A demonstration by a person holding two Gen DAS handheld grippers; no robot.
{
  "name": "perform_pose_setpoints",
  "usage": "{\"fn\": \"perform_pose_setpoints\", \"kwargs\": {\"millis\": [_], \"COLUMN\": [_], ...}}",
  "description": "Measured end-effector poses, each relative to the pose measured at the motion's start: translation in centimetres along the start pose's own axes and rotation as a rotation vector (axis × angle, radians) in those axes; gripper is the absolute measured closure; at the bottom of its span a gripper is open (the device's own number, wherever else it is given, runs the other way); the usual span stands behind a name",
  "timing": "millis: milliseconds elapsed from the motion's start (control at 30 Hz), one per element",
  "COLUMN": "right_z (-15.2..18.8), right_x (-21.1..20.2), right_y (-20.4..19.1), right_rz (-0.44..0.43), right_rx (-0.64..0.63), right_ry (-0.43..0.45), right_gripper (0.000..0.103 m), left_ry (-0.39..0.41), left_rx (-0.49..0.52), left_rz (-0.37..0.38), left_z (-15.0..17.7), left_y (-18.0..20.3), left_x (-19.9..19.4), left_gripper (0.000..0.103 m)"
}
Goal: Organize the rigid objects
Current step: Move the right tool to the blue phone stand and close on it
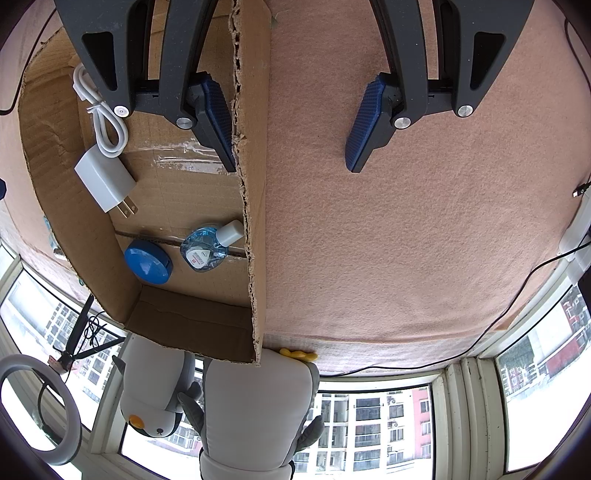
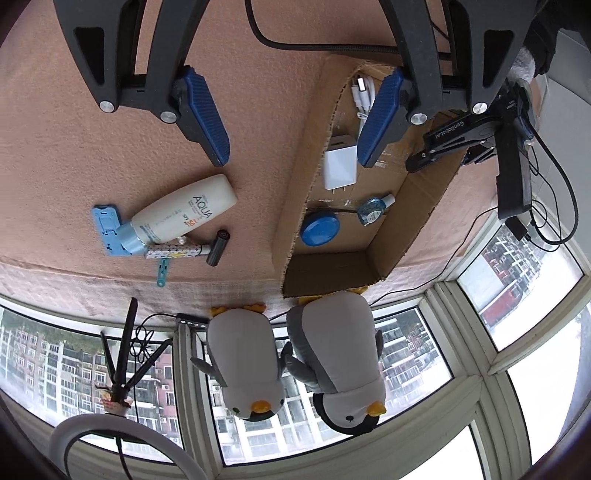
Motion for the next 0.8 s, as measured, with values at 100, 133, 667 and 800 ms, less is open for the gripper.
{"fn": "perform_pose_setpoints", "kwargs": {"millis": [100, 133, 667, 800], "right_z": [0.0, 0.0, -1.4, -2.6], "right_x": [-0.7, -0.8, -1.5, -1.0], "right_y": [2.0, 2.7, 11.4, 11.9], "right_rz": [0.034, 0.042, 0.113, 0.141], "right_rx": [0.039, 0.053, 0.289, 0.281], "right_ry": [0.024, 0.027, 0.040, 0.048], "right_gripper": [0.035, 0.035, 0.035, 0.035], "left_ry": [0.000, 0.000, 0.001, 0.001], "left_rx": [0.000, 0.000, 0.001, 0.000], "left_rz": [0.000, 0.000, 0.000, 0.000], "left_z": [0.0, 0.0, 0.0, 0.0], "left_y": [0.0, 0.0, 0.0, 0.0], "left_x": [0.0, 0.0, 0.0, 0.0], "left_gripper": [0.040, 0.040, 0.040, 0.040]}}
Point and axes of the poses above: each gripper's, at about its wrist camera, not at the fingertips, and x roughly the way its jaws point, y to its right, z to its underside, the point moved 6 cm from there along x, roughly the way its jaws point, and after that the axes turned 13 degrees about -z, right-handed, at the moved point
